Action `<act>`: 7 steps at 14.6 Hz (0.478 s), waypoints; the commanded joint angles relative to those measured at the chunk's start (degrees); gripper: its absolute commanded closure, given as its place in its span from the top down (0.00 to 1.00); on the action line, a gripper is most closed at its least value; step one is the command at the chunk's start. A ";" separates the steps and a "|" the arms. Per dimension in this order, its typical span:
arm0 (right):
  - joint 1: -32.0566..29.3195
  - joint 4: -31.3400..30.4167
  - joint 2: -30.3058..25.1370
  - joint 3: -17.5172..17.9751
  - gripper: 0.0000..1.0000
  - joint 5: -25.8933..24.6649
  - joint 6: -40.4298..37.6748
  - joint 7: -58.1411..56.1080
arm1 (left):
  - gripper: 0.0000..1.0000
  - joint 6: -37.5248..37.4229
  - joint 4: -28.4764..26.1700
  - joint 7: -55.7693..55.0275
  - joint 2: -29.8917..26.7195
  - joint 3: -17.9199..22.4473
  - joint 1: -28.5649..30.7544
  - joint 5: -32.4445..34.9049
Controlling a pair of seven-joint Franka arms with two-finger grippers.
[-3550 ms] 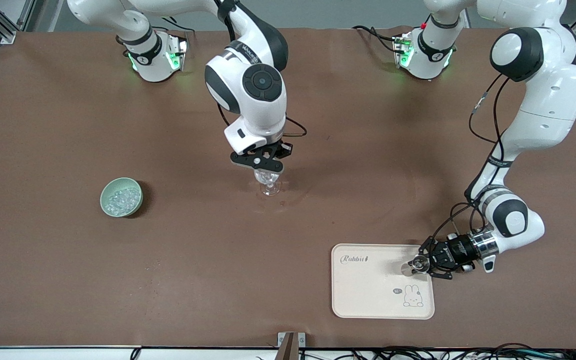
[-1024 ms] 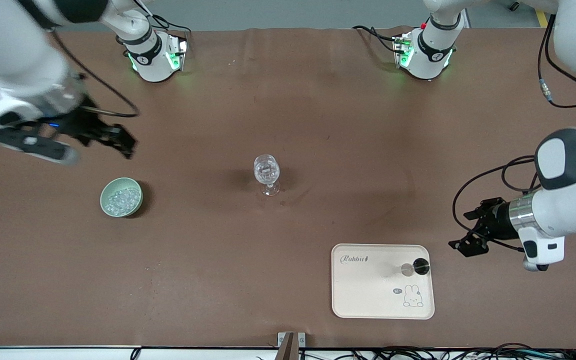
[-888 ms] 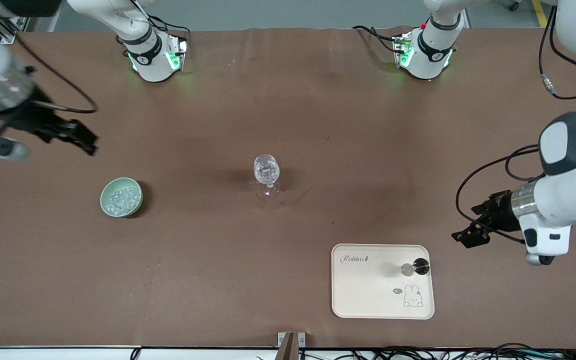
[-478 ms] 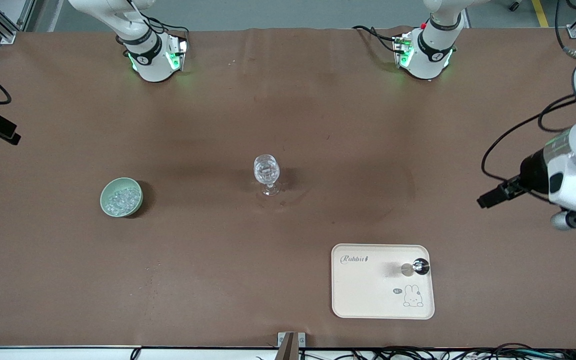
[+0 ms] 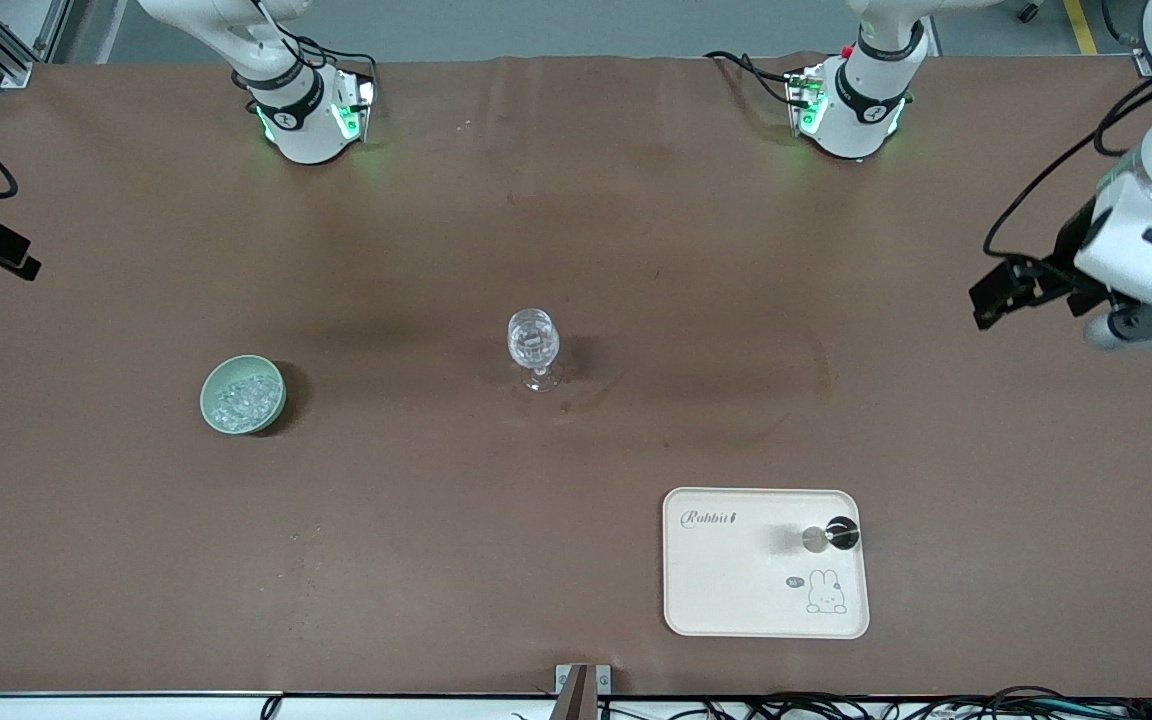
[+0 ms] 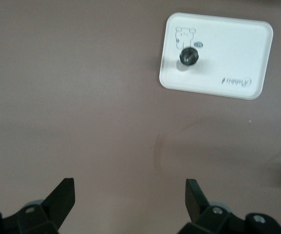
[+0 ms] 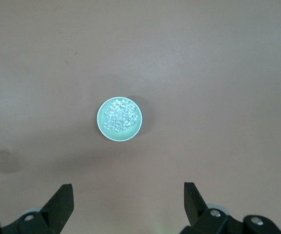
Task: Pour wine and add ice with both arms
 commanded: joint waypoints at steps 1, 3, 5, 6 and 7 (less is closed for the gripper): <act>-1.05 -2.14 -1.90 0.94 1.00 0.92 0.79 -0.45 | 1.00 0.74 -10.18 7.00 -9.02 8.43 -4.20 -5.19; -1.40 -2.14 -1.90 0.94 1.00 0.92 0.71 -0.54 | 1.00 0.74 -12.92 7.90 -11.50 10.48 -6.06 -5.29; -1.49 -2.23 -1.90 0.94 1.00 1.01 0.71 -0.54 | 1.00 0.74 -13.99 7.99 -12.30 10.05 -5.89 -5.12; -1.58 -2.23 -1.90 1.02 1.00 1.01 0.71 -0.54 | 1.00 0.74 -13.99 7.99 -12.39 10.04 -5.88 -5.12; -1.75 -2.15 -1.90 1.02 1.00 1.01 0.71 -0.54 | 1.00 0.74 -13.64 8.08 -12.13 9.96 -5.88 -5.03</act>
